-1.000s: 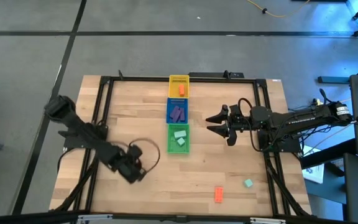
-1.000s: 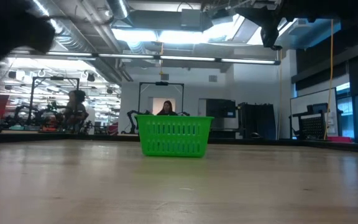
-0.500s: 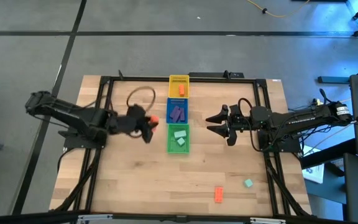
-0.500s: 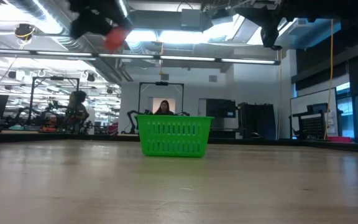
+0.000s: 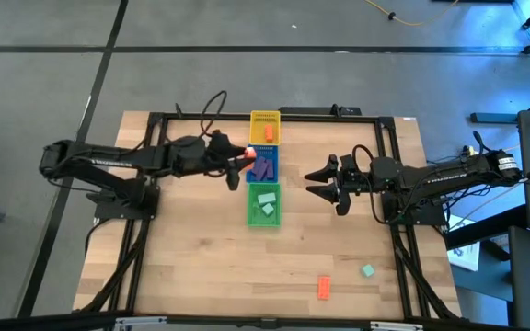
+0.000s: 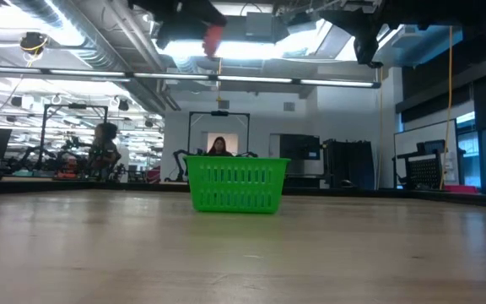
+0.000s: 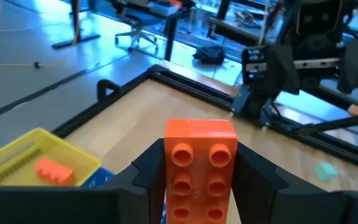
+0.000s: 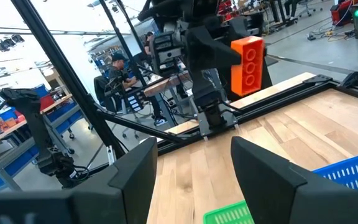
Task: Sort & place blocks by color
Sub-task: Put the left orange game piece into the yellow basket
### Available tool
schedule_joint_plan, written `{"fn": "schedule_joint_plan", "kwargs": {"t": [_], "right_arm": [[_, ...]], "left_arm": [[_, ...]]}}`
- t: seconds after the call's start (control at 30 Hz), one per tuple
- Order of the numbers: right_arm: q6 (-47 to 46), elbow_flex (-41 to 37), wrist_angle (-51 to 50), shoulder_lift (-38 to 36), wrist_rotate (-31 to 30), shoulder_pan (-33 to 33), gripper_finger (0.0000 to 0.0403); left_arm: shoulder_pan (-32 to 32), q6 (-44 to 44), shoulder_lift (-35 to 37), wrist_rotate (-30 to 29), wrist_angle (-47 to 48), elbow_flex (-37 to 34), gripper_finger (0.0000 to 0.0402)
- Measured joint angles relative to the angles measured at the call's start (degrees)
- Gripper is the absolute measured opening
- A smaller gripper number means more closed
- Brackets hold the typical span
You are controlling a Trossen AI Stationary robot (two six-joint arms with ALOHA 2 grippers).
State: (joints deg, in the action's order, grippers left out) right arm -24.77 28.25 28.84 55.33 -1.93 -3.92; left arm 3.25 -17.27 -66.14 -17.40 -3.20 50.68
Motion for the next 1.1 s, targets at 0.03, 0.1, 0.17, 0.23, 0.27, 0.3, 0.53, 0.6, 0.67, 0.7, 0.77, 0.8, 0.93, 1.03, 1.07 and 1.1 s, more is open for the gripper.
{"fn": "schedule_joint_plan", "kwargs": {"t": [0.03, 0.1, 0.17, 0.23, 0.27, 0.3, 0.53, 0.6, 0.67, 0.7, 0.77, 0.8, 0.93, 1.03, 1.07, 1.1], "right_arm": [[0.00, 0.00, 0.00, 0.00, -0.01, 0.00, 0.0209], [0.00, 0.00, 0.00, 0.00, -0.01, -0.01, 0.0209], [0.01, 0.01, 0.02, 0.00, -0.01, 0.00, 0.0209], [0.00, 0.02, -0.02, 0.00, -0.02, 0.00, 0.0209], [0.02, 0.02, 0.02, 0.00, 0.00, 0.00, 0.0209], [0.01, 0.02, 0.02, 0.00, -0.01, -0.01, 0.0209], [1.48, 0.02, 0.00, 0.00, -0.02, 0.00, 0.0209], [2.19, 0.02, 0.02, 0.00, -0.02, 0.00, 0.0209], [3.04, 0.02, 0.01, 0.00, 0.00, 0.00, 0.0209], [3.17, 0.02, 0.01, 0.00, 0.00, -0.01, 0.0209], [3.23, 0.02, 0.01, 0.00, 0.00, 0.00, 0.0209], [3.36, 0.02, 0.00, 0.00, 0.00, 0.00, 0.0209], [3.93, 0.02, 0.02, 0.03, -0.06, 0.00, 0.0209], [3.98, 0.02, 0.02, 0.07, -2.19, -0.02, 0.0209], [3.78, 0.02, 0.02, 0.07, -3.01, 0.00, 0.0209], [2.86, 0.02, 0.02, 0.09, -3.78, -0.02, 0.0209]], "left_arm": [[0.42, 0.56, -0.39, 1.08, -0.88, -0.02, 0.0131], [1.10, 1.39, -1.34, 3.66, -4.60, -0.04, 0.0131], [1.66, 1.39, -2.24, 6.59, -7.38, -0.04, 0.0131], [2.06, 1.41, -3.15, 9.27, -9.65, -0.04, 0.0131], [2.18, 1.39, -3.62, 10.14, -10.99, -0.04, 0.0131], [2.18, 1.37, -3.96, 10.64, -11.99, -0.04, 0.0131], [2.18, 1.39, -4.10, 10.96, -13.85, -0.04, 0.0131], [2.40, 1.37, -4.10, 11.18, -15.50, -0.04, 0.0131], [2.51, 1.34, -4.06, 11.40, -16.94, -0.04, 0.0131], [2.53, 1.34, -4.06, 11.42, -17.19, -0.04, 0.0131], [2.51, 1.34, -4.06, 11.45, -17.36, -0.04, 0.0131], [2.48, 1.34, -4.06, 11.54, -17.54, -0.04, 0.0131], [2.48, 1.26, -4.06, 11.57, -18.75, -0.04, 0.0131], [2.48, 1.27, -4.06, 11.57, -19.86, -0.04, 0.0131], [2.48, 1.29, -4.06, 11.57, -20.01, -0.04, 0.0131], [2.48, 1.31, -4.08, 11.59, -20.49, -0.04, 0.0131]]}}
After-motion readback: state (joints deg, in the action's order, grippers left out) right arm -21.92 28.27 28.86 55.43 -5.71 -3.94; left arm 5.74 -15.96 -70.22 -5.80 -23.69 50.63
